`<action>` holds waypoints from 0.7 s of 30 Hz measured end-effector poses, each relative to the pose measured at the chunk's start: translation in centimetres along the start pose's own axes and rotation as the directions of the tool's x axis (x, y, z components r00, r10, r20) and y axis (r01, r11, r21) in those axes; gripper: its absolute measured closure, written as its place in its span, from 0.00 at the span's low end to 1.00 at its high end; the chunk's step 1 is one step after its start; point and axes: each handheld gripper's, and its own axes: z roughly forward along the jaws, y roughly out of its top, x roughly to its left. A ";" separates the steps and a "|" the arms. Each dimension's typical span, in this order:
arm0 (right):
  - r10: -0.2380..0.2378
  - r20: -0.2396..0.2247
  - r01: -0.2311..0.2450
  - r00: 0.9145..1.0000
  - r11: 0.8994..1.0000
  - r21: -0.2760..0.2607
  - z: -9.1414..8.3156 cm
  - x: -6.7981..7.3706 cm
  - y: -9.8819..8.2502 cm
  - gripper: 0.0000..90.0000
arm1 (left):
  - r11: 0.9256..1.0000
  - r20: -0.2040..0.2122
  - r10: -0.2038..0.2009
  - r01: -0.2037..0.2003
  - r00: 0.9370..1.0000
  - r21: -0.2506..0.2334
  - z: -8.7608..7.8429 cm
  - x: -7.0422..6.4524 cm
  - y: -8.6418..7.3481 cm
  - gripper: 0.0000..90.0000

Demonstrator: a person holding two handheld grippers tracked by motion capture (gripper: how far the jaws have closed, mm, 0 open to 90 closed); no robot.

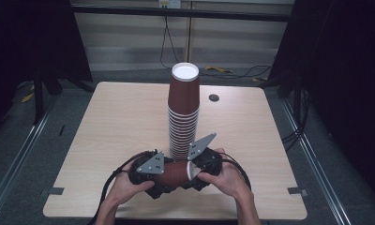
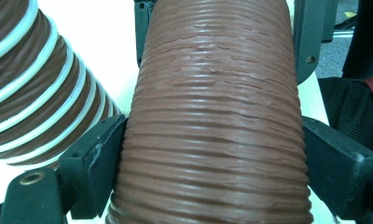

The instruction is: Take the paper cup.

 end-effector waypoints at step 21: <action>0.037 0.018 -0.037 0.999 0.999 -0.012 0.0 -0.4 -0.9 0.26 | 0.980 -0.046 -0.050 0.040 0.998 -0.195 -2.4 -0.1 -0.4 0.17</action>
